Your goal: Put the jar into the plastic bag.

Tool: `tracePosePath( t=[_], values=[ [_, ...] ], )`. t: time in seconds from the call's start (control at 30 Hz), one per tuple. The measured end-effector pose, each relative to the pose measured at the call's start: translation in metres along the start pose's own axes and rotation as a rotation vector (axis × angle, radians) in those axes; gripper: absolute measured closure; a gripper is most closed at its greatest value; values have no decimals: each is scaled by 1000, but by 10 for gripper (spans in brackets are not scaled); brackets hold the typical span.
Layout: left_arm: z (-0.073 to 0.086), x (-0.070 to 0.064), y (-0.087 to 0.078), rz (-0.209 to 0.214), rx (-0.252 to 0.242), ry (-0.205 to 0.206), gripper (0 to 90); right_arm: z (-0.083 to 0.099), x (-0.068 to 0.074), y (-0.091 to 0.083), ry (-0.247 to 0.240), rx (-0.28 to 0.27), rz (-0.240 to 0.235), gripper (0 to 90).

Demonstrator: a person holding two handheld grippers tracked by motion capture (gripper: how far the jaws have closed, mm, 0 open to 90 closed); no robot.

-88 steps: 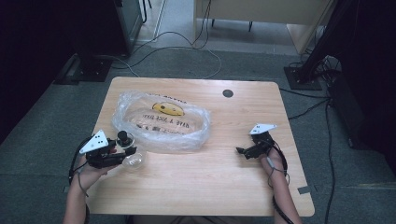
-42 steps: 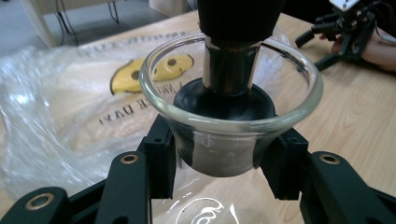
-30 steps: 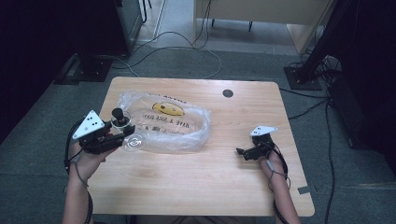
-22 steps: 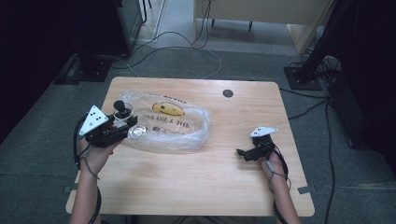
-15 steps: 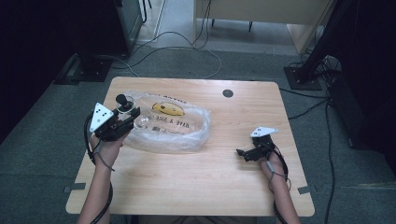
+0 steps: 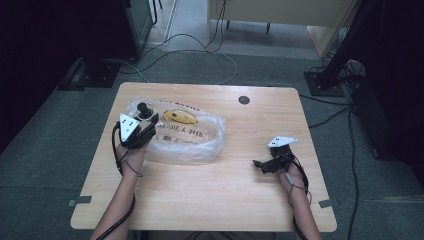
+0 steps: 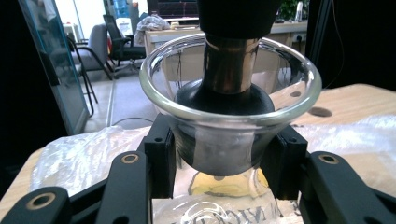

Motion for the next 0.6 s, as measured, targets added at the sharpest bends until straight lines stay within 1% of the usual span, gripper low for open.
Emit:
tracePosePath(
  t=[0.07,0.13,0.23,0.3,0.4,0.47,0.6],
  values=[
    [4,-2,2,3,4,28,529,0,0,0,0,1,-1,0],
    [10,-4,4,6,25,38,530,0,0,0,0,1,-2,0],
    [17,-5,7,10,49,31,529,0,1,0,-1,1,-4,0],
    [22,-6,9,21,66,27,529,0,1,0,0,2,-4,0],
    [26,-9,11,34,83,34,529,0,1,0,-2,1,-5,0],
    [28,-10,11,37,88,44,528,0,1,-1,-2,1,-5,0],
    [33,-11,13,41,109,50,528,0,1,-1,-2,1,-5,0]
  ],
)
Point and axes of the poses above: each handheld gripper's, and its own axes: y roughly forward along the jaws, z roughly out of its underside, x roughly to its left, the point moved 7 cm from there along y, roughly forward along the jaws, and after that the axes turned 13 degrees about -x, right-handed, at the moved point
